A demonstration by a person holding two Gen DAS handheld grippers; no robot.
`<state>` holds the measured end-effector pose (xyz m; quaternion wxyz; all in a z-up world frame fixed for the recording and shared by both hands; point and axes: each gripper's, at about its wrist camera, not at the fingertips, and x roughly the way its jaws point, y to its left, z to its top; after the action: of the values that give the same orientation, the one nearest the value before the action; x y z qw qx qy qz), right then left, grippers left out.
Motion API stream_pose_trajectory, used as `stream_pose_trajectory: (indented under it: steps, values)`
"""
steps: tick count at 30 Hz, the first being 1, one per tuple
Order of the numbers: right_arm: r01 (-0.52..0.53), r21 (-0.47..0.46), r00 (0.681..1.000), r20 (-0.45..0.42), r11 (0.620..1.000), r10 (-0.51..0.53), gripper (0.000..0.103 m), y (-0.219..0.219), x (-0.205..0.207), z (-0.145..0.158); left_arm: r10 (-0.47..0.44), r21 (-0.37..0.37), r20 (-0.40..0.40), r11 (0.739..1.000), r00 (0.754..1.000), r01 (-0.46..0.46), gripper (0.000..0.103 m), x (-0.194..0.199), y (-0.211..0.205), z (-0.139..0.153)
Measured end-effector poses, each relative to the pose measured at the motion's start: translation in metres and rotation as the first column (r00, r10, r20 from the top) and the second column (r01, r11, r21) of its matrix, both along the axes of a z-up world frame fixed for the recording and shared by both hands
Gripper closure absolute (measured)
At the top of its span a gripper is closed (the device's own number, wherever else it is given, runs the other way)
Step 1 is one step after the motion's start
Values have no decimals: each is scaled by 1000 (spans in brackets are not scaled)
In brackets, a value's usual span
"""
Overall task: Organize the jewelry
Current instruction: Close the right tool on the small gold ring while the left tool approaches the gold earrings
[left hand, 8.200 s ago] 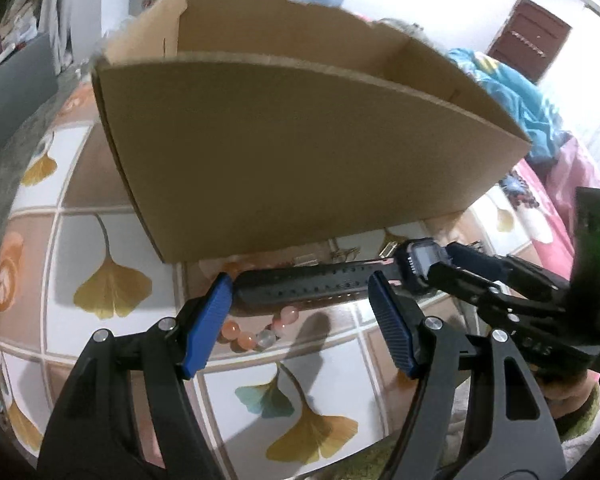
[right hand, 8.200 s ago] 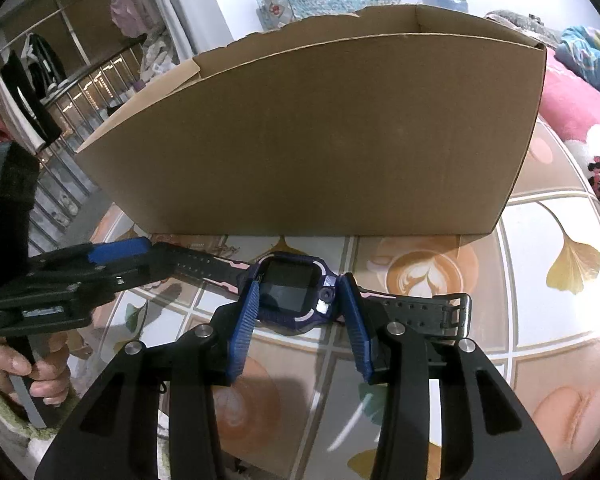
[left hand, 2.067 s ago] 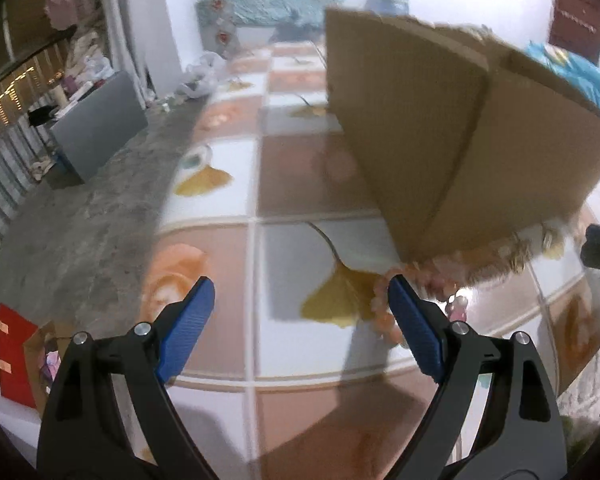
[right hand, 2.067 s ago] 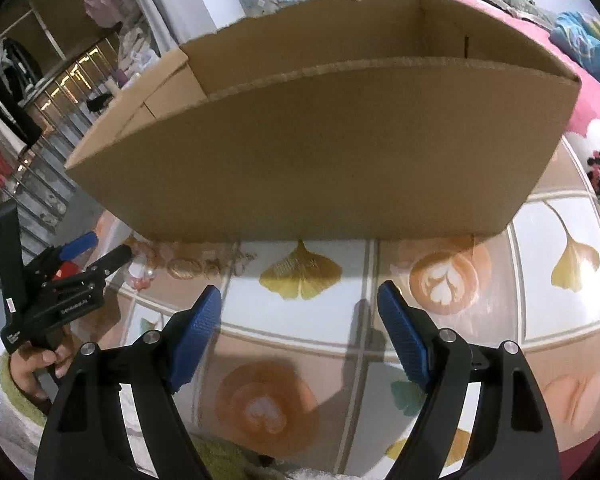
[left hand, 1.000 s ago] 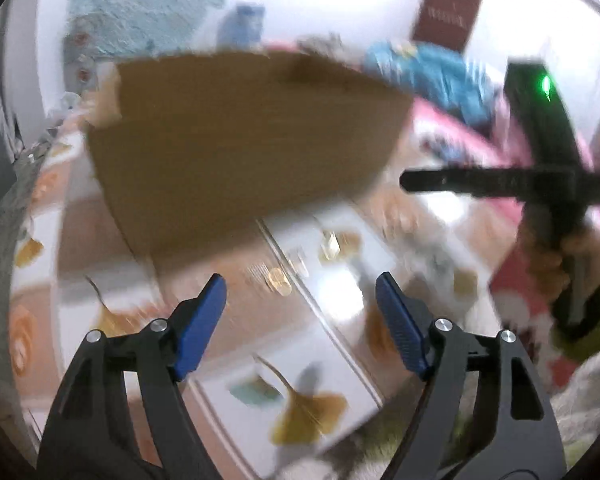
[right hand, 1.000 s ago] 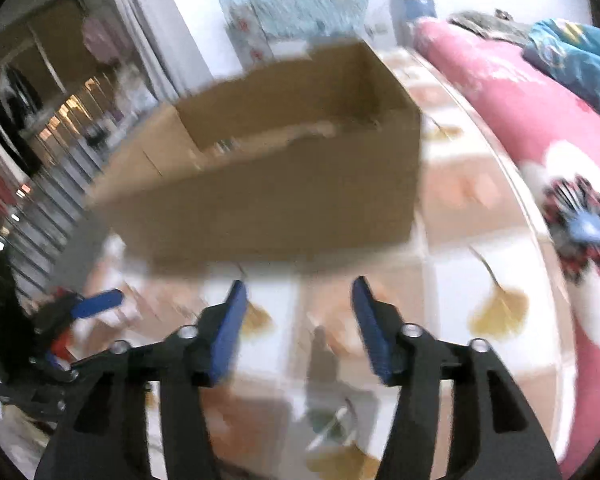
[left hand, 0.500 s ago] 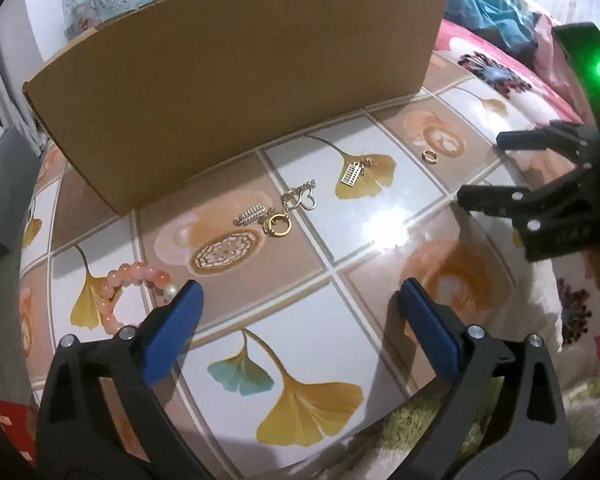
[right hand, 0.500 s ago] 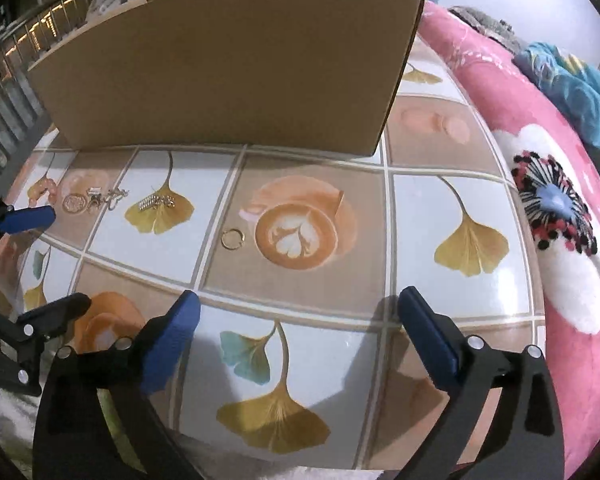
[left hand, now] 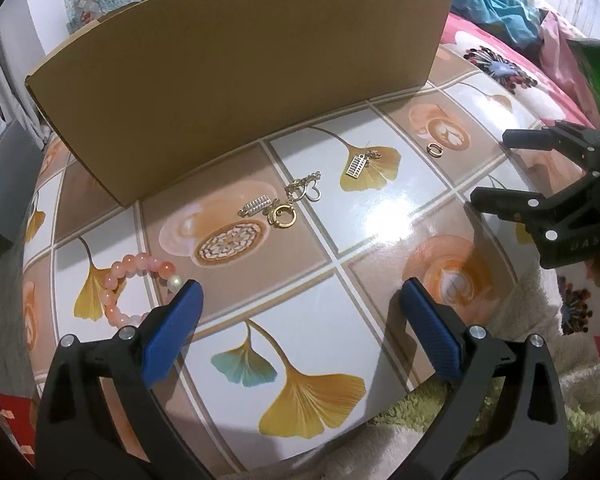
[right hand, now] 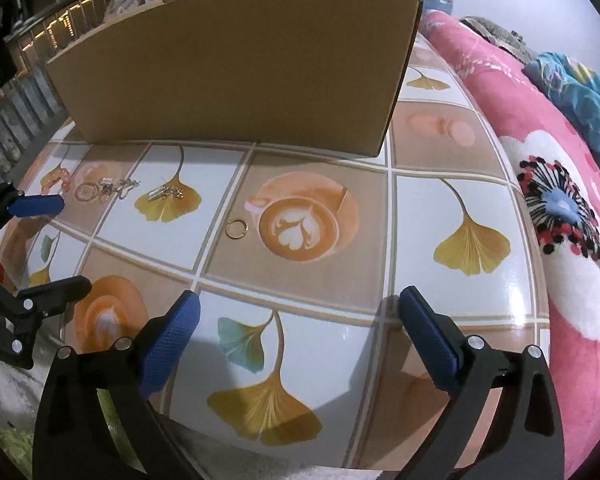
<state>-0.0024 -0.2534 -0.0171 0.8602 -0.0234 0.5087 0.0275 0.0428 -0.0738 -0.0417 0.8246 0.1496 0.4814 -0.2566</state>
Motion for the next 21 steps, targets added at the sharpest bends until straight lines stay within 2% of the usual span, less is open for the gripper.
stream_pose_trajectory:
  steps: [4, 7, 11, 12, 14, 15, 19, 21]
  values:
    - [2, 41, 1000, 9, 999, -2, 6, -3, 0, 6, -11, 2, -12, 1000, 1000, 11, 7, 1, 3, 0]
    - [25, 139, 1000, 16, 990, -27, 6, -10, 5, 15, -21, 5, -27, 1000, 999, 22, 7, 2, 5, 0]
    - [16, 269, 999, 40, 963, -28, 7, -14, 11, 23, -37, -62, 14, 997, 999, 38, 8, -1, 11, 13]
    - [7, 296, 999, 49, 955, -22, 11, -14, 12, 24, -42, -86, 31, 995, 999, 44, 9, -1, 12, 17]
    - [-7, 308, 998, 56, 951, -11, 18, -11, 14, 24, -48, -122, 49, 991, 998, 53, 19, 2, 12, 24]
    - [-13, 304, 998, 58, 953, -5, 23, -9, 15, 24, -44, -126, 50, 991, 998, 50, 29, 4, 10, 25]
    - [-28, 280, 998, 62, 960, 11, 37, -2, 14, 24, -31, -124, 40, 992, 999, 35, 52, 15, 8, 23]
    - [-26, 268, 998, 60, 963, 11, 45, -1, 15, 22, -30, -116, 31, 993, 999, 34, 57, 19, 7, 21]
